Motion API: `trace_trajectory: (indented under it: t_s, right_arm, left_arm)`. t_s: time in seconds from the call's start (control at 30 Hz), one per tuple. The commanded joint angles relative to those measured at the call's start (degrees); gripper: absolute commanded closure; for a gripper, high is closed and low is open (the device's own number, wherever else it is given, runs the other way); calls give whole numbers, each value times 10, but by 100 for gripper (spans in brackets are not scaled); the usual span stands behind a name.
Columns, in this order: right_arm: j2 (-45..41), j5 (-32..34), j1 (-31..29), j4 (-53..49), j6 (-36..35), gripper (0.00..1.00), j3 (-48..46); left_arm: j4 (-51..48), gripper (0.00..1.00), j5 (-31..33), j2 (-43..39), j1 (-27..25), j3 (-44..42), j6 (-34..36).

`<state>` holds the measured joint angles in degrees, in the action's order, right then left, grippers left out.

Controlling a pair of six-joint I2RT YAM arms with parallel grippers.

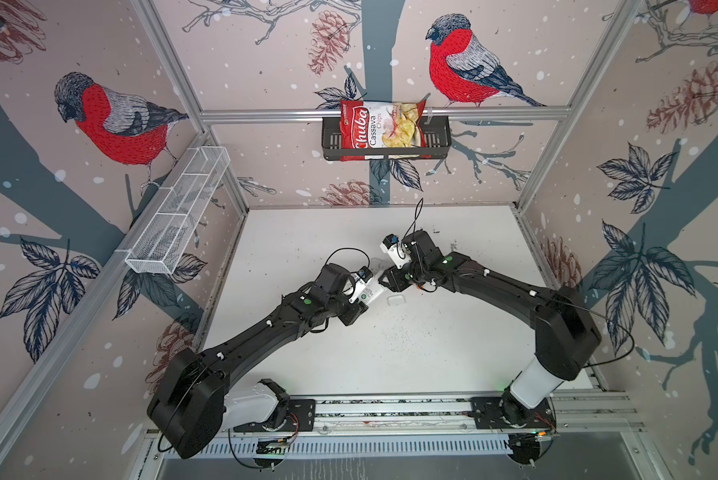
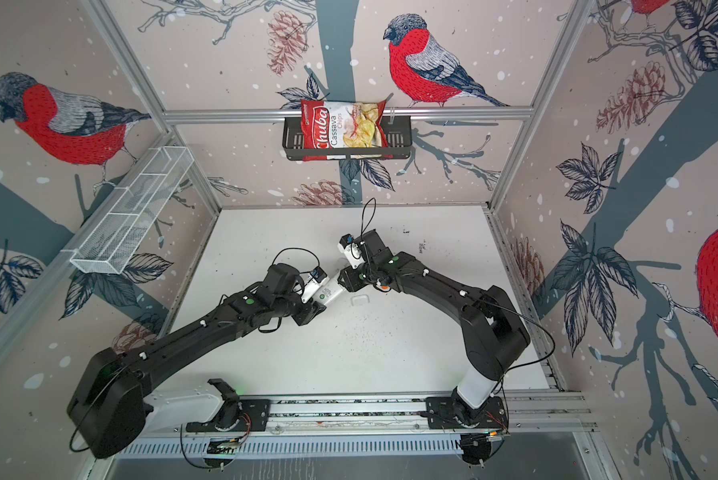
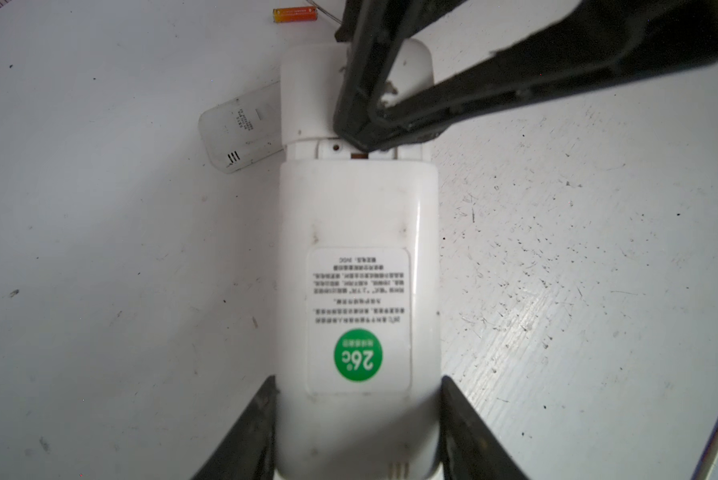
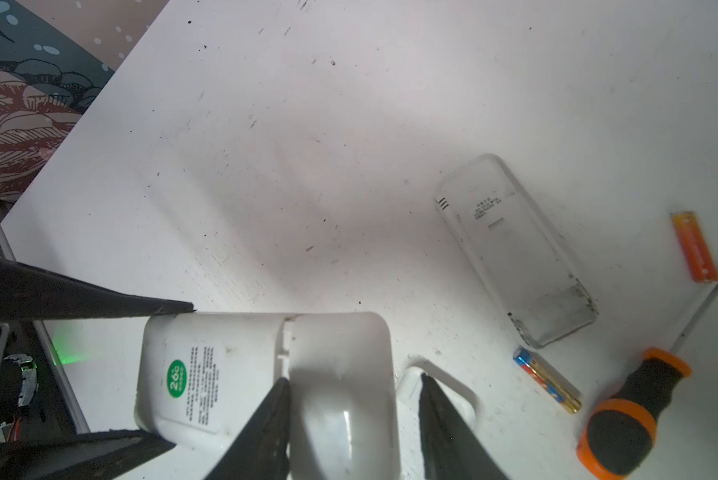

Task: Unload the batteries from the remote control
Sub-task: 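Grip the battery cover with the right gripper and slide it off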

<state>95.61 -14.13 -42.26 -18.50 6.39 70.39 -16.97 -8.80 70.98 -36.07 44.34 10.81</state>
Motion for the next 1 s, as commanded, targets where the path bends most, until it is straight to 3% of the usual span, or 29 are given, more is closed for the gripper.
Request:
trace_trajectory:
  t_s: [0.0, 0.23, 0.43, 0.6, 0.97]
  right_arm:
    - [-10, 45, 5, 15, 9, 50, -4]
    - [-11, 4, 8, 22, 25, 52, -2]
    - [-20, 29, -1, 25, 20, 56, -4]
    - [-10, -5, -1, 17, 12, 36, -3]
    - [34, -26, -4, 12, 6, 34, 14]
  left_arm:
    - [-25, 74, 3, 2, 1, 2, -1]
    - [-25, 74, 6, 3, 1, 3, -1]
    - [-25, 74, 5, 3, 1, 3, -2]
    - [-25, 74, 4, 4, 1, 4, -1]
    - [-25, 74, 4, 3, 1, 4, -1]
